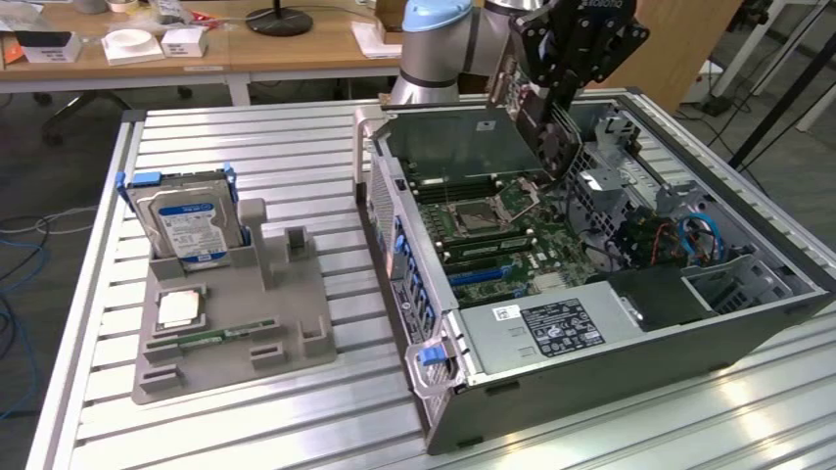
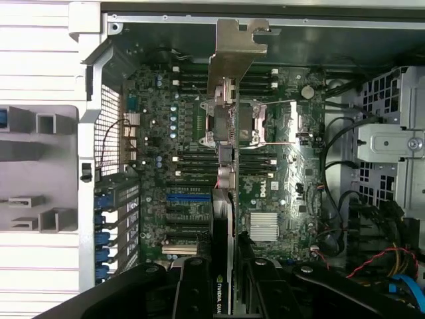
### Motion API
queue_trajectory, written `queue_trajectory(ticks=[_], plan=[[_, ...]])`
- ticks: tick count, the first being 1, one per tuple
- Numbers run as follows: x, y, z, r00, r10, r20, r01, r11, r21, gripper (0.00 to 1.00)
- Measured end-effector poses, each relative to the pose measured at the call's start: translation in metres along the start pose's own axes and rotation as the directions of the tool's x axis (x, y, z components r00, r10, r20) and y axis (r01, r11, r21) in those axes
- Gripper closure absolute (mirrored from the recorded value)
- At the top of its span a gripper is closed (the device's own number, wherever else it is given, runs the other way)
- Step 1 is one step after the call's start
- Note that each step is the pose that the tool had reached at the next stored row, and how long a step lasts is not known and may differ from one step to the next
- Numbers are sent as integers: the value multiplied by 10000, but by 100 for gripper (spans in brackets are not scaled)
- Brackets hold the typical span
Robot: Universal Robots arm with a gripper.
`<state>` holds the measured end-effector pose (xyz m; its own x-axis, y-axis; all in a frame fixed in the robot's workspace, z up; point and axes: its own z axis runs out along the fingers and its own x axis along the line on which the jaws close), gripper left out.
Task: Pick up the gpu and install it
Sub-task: 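Pick up the gpu and move the gpu toward the slot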
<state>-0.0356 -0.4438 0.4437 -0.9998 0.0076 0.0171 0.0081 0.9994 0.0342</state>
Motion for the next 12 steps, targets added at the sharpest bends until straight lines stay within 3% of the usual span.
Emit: queue_trajectory(ticks=[12], plan=[[-130, 1, -2, 10000, -1, 1, 1, 10000, 0, 74]])
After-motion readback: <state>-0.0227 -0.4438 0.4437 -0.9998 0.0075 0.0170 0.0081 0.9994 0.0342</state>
